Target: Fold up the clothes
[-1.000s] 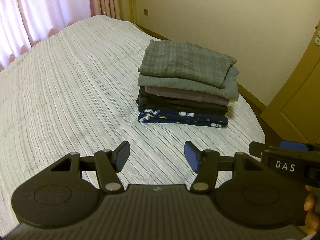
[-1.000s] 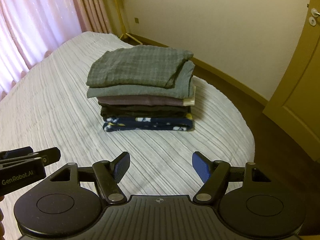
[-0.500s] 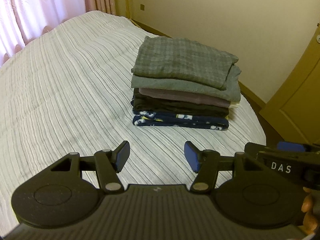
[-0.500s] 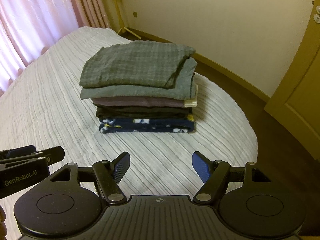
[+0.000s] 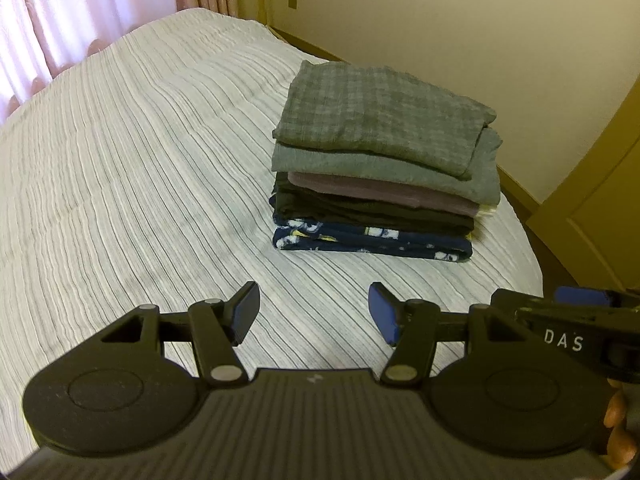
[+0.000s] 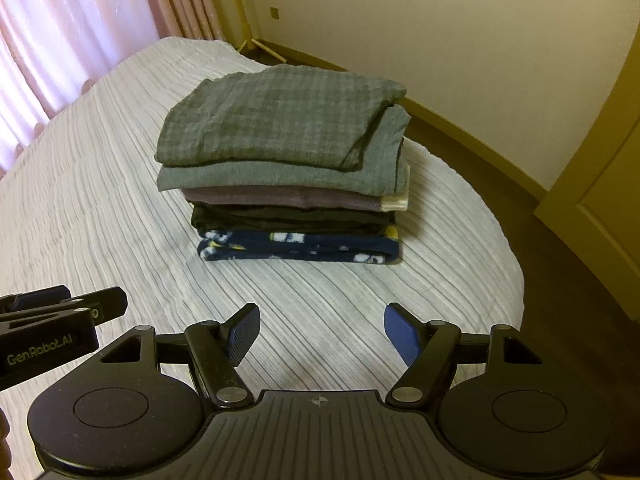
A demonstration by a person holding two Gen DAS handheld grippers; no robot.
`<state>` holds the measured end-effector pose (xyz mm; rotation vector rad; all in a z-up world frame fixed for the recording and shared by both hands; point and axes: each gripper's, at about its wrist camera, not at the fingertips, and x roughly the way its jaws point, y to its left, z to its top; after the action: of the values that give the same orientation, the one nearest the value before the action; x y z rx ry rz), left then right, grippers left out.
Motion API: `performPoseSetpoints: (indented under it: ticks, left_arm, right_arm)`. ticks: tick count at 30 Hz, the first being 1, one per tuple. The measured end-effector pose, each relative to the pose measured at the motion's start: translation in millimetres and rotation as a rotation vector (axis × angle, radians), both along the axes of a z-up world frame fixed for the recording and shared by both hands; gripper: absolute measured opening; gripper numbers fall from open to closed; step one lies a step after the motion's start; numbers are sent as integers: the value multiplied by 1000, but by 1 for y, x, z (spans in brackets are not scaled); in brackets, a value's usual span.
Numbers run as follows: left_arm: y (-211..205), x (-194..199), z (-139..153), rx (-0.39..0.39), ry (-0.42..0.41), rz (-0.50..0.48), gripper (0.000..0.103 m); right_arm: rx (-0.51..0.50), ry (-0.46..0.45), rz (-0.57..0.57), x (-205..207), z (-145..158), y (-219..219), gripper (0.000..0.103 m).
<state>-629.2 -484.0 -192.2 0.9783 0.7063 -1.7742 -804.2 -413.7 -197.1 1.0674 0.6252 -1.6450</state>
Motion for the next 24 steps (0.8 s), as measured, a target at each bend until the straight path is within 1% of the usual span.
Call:
performPoseSetpoints:
  ticks: [9,19,24]
  left_arm:
    - [-4,-7,-11,17,-11,-6,56]
    - [-4,-17,-8,0,-7,-18,56]
    - [-4,-20,-8,3,-11,-14,56]
  right_arm:
    - [24,0,-1,-3,-9,-3,72]
    - [17,8,-2,-10,-8,-7,72]
    - [11,10,0,-12,-5,-6,72]
